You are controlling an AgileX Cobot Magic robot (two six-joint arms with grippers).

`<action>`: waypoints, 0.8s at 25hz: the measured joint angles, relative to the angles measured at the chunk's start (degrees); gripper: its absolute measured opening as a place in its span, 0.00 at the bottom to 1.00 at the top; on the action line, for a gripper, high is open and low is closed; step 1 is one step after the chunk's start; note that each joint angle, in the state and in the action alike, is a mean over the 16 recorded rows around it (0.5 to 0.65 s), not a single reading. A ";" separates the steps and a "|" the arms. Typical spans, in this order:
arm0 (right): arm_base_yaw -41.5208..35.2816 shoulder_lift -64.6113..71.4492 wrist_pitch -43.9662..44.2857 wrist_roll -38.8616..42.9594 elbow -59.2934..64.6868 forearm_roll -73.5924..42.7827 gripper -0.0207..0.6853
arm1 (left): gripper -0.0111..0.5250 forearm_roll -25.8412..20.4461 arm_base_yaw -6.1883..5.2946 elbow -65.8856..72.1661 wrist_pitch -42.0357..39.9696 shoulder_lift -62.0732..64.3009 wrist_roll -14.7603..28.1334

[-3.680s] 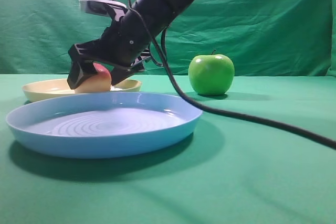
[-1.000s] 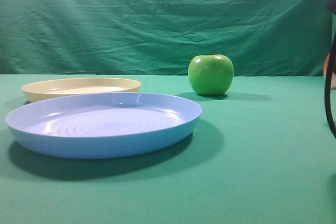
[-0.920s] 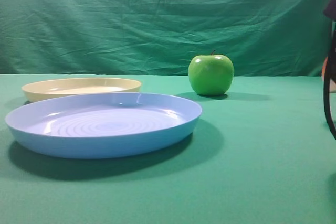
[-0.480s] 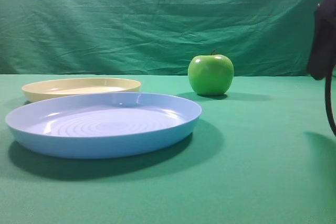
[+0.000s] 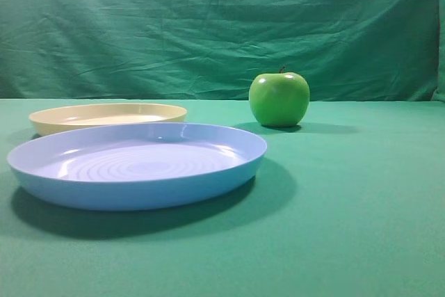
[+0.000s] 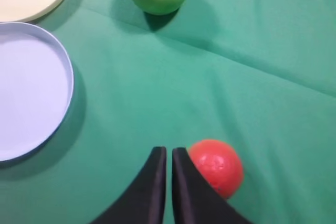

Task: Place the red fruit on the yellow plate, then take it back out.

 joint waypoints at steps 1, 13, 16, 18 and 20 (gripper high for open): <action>0.00 -1.67 0.65 0.44 0.21 0.02 0.03 | 0.02 0.00 0.00 0.00 0.00 0.00 0.00; 0.00 -23.67 1.15 3.35 9.50 1.65 0.03 | 0.02 0.00 0.00 0.00 0.00 0.00 0.00; 0.00 -29.15 0.64 3.41 12.53 2.18 0.03 | 0.02 0.00 0.00 0.00 0.00 0.00 0.00; 0.00 -32.54 0.41 3.43 14.17 2.36 0.03 | 0.02 0.00 0.00 0.00 0.00 0.00 0.00; 0.00 -35.53 0.30 3.44 15.46 2.37 0.03 | 0.02 0.00 0.00 0.00 0.00 0.00 0.00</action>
